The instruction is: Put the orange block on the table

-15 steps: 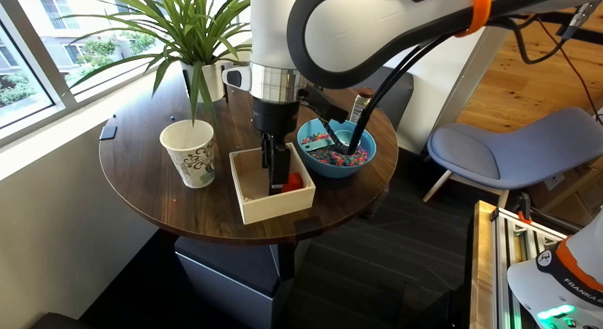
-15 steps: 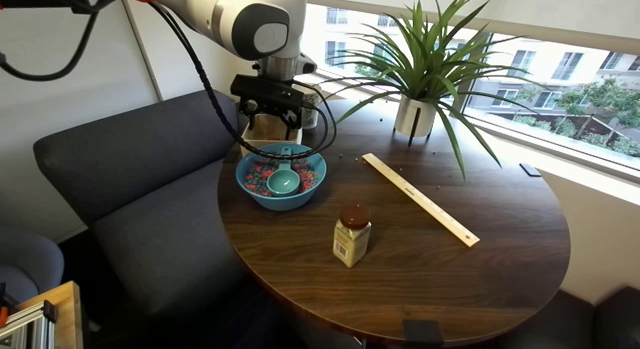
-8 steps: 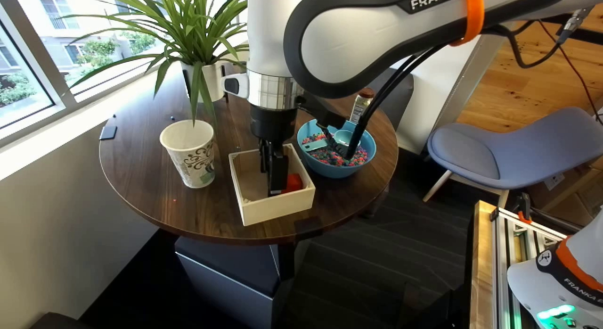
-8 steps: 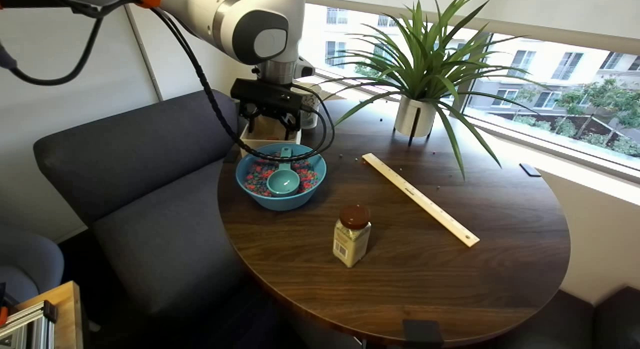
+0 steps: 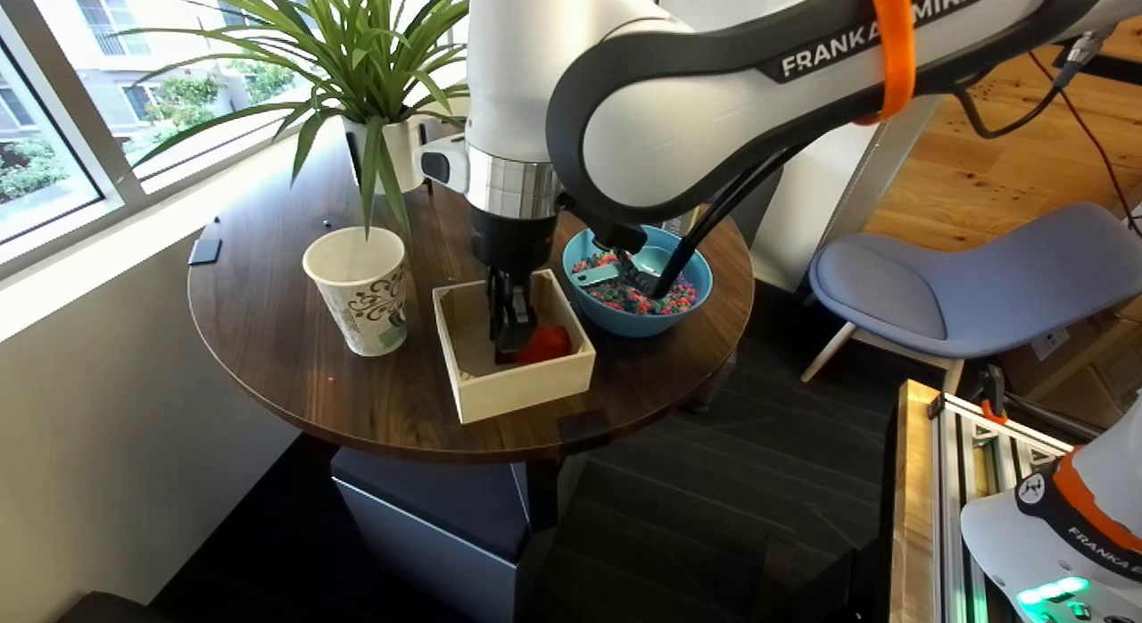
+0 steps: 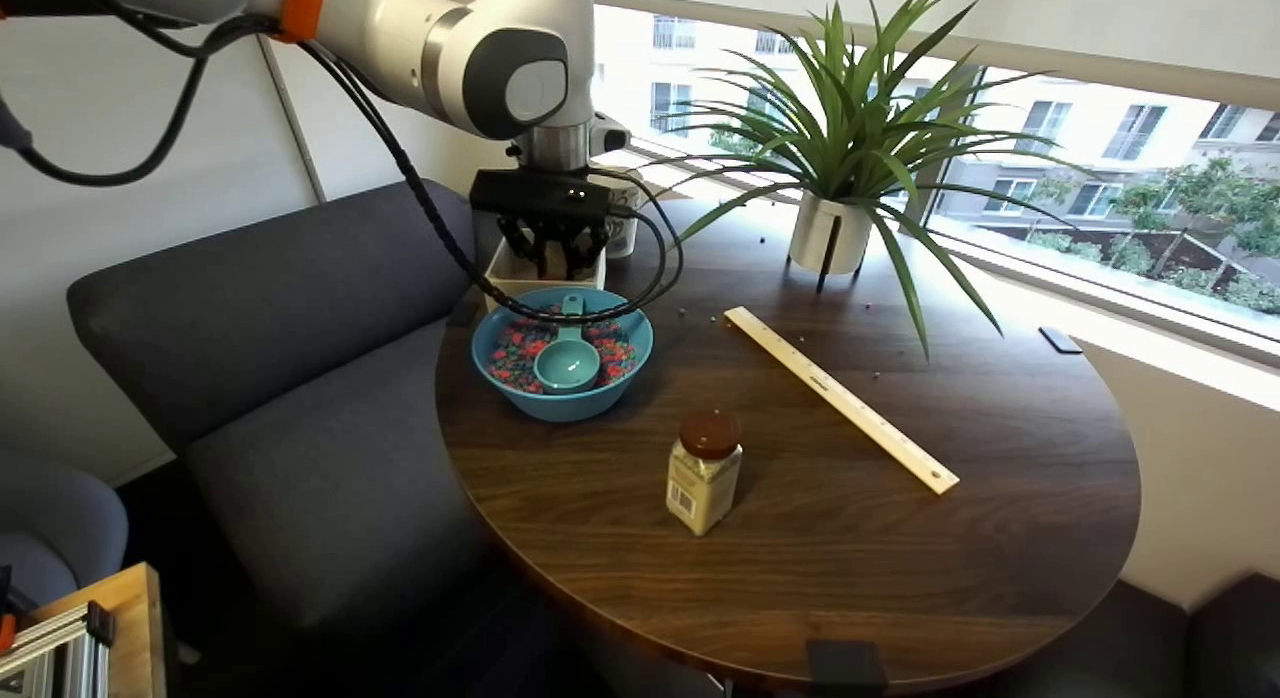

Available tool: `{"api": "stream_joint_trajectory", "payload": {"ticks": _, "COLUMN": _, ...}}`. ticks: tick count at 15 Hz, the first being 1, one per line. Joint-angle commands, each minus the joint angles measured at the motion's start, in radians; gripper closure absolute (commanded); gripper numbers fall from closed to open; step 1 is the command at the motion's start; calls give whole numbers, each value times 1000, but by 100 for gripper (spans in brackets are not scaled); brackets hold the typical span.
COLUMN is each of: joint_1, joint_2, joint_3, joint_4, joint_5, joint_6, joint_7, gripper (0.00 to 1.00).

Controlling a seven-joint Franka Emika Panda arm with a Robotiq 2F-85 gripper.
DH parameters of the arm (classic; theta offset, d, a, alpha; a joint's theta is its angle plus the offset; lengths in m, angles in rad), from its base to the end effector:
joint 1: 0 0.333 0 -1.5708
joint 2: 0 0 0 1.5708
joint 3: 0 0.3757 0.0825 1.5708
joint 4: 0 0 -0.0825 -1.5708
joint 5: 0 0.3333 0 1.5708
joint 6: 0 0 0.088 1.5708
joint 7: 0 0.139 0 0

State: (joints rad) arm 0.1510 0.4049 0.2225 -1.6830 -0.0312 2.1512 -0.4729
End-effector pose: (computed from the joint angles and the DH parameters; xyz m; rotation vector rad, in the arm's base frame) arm 0.6129 0.2171 0.4249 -2.8142 -1.2600 -0.1177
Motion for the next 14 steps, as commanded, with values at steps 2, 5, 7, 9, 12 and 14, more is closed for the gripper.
{"api": "stream_joint_trajectory", "payload": {"ticks": 2, "joint_1": 28, "joint_2": -6, "joint_3": -35, "joint_4": -17, "joint_5": -106, "joint_6": 69, "joint_7": 83, "gripper": 92}}
{"api": "stream_joint_trajectory", "payload": {"ticks": 5, "joint_1": 12, "joint_2": -25, "joint_3": -13, "joint_4": -10, "joint_5": -64, "joint_6": 37, "joint_7": 61, "gripper": 100}}
{"api": "stream_joint_trajectory", "payload": {"ticks": 7, "joint_1": 4, "joint_2": -47, "joint_3": 2, "joint_4": -7, "joint_5": -40, "joint_6": 23, "joint_7": 30, "gripper": 100}}
{"api": "stream_joint_trajectory", "payload": {"ticks": 9, "joint_1": 0, "joint_2": -72, "joint_3": 12, "joint_4": -7, "joint_5": -27, "joint_6": 15, "joint_7": 7, "gripper": 100}}
{"api": "stream_joint_trajectory", "payload": {"ticks": 12, "joint_1": 8, "joint_2": -87, "joint_3": 8, "joint_4": 1, "joint_5": -51, "joint_6": -34, "joint_7": -17, "gripper": 73}}
{"api": "stream_joint_trajectory", "payload": {"ticks": 14, "joint_1": 22, "joint_2": -92, "joint_3": -12, "joint_4": -9, "joint_5": -93, "joint_6": -43, "joint_7": 41, "gripper": 60}}
